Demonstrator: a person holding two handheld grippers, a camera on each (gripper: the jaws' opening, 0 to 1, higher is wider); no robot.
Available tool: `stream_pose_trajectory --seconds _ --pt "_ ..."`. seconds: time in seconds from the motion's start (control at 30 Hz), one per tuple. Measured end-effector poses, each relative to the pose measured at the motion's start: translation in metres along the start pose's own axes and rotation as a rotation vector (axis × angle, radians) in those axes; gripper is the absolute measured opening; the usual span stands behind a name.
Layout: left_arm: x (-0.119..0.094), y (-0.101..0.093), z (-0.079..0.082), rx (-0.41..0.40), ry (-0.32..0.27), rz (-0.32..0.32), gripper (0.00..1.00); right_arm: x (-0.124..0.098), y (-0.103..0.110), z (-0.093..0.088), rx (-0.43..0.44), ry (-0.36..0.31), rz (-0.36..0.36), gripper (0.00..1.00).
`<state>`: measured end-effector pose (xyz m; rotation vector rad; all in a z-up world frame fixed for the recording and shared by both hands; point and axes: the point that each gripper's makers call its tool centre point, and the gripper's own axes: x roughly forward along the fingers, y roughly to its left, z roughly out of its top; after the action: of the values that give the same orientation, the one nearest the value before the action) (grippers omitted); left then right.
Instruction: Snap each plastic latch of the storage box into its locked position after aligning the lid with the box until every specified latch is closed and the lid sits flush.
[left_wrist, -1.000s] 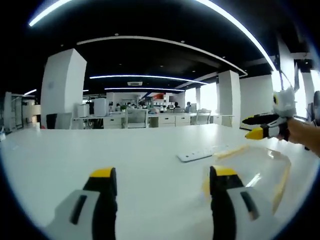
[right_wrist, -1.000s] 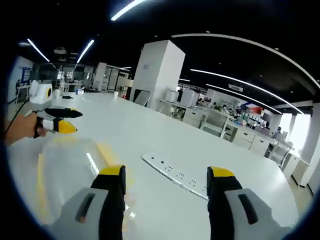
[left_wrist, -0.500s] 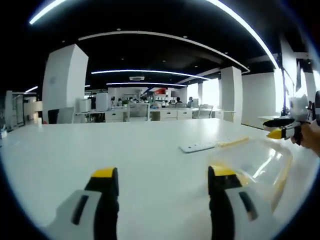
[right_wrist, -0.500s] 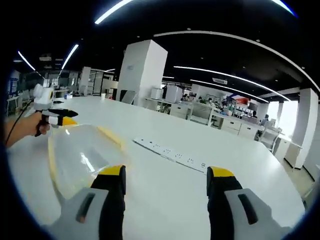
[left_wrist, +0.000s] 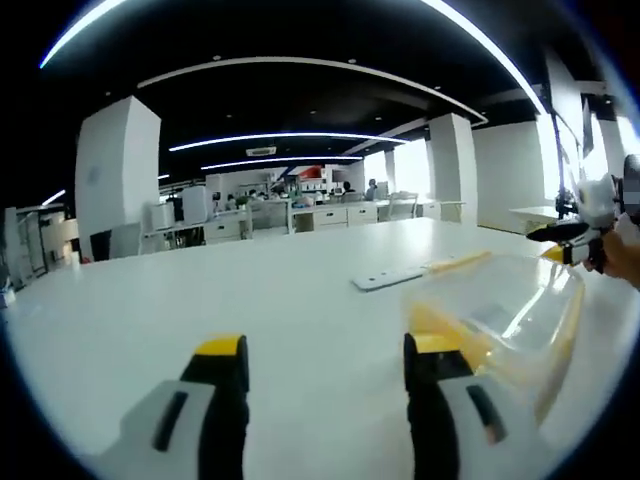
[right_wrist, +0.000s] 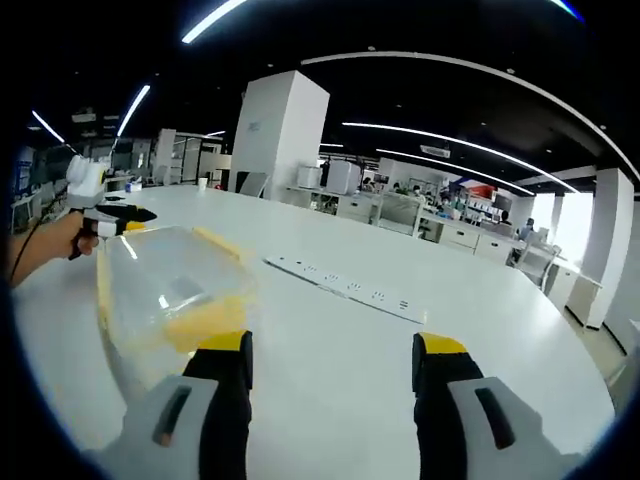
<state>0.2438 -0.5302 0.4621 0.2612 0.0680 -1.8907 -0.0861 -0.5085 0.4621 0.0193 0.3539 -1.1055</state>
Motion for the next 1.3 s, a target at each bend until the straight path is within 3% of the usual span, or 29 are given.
stream_pose_trajectory --seconds 0.2,0.43,0.5,0.67,0.83,1.07,1.2,1.3 --pt "-0.003 -0.005 0.004 -0.018 -0.018 -0.006 0.6 -0.001 0.004 0.0 -0.018 0.004 0.007 0.61" --pt "-0.006 -0.015 0.008 0.046 -0.008 -0.013 0.53 -0.002 0.006 0.003 -0.014 0.0 0.022 0.57" --pt "-0.007 -0.013 0.008 0.044 -0.007 -0.01 0.55 -0.004 0.005 0.005 0.01 -0.009 0.03 0.57" --pt "-0.013 -0.003 0.011 -0.051 -0.039 0.002 0.69 -0.009 0.005 0.012 0.103 -0.034 0.07 0.55" --pt "-0.014 0.0 0.023 -0.078 -0.059 -0.017 0.69 -0.012 0.018 0.018 0.274 -0.019 0.211 0.51" --pt "-0.008 -0.026 0.043 -0.108 -0.068 -0.149 0.69 -0.014 0.031 0.034 0.366 -0.004 0.335 0.53" --pt "-0.004 -0.05 0.039 -0.184 0.018 -0.273 0.67 -0.013 0.042 0.03 0.362 0.059 0.391 0.55" --pt "-0.002 -0.057 0.039 -0.246 0.049 -0.321 0.66 -0.013 0.05 0.025 0.404 0.124 0.443 0.51"
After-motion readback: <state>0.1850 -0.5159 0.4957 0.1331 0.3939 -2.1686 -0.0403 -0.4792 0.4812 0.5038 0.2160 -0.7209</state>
